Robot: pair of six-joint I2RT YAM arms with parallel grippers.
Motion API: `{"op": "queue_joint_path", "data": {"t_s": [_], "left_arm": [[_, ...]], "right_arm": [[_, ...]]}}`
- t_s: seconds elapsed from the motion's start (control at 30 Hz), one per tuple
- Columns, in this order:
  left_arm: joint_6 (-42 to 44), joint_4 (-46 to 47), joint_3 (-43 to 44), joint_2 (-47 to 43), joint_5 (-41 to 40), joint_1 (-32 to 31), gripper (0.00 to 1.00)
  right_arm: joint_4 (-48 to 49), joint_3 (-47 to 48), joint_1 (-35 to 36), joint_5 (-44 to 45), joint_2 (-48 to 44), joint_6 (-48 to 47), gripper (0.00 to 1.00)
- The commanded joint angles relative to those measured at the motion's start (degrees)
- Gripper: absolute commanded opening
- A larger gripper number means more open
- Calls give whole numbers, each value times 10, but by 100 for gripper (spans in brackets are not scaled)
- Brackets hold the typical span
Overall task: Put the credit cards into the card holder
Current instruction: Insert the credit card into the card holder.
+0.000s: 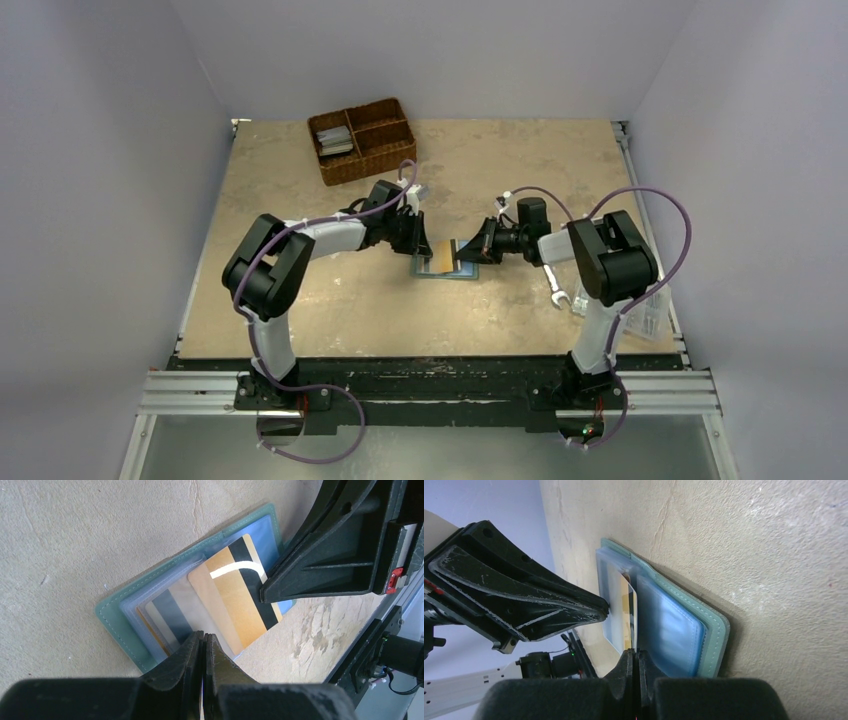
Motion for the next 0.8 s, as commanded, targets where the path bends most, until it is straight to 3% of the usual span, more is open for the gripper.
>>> {"op": "queue_joint_path", "data": {"t_s": [0.0,0.07,0.2,0.37,0.47,0.77], "left_arm": [[11,-14,-18,-8,-8,3,5],[-5,2,-22,-19,6,4,11],[-35,22,-33,-78,-12,10,36],[-34,10,-35,-129,-62,26,44],[-30,0,-40,-113,-79,27,44],[-74,77,-89,-56,-49,24,19]], "right_arm": [[53,11,-1,18,8,-1,0],[78,0,-1,10,11,11,0],[57,2,-2,32,4,-17,0],[-15,22,0,58,-10,-70,6],[-62,33,4,76,-23,-100,13],[-128,59,51,127,-39,-137,20]]}}
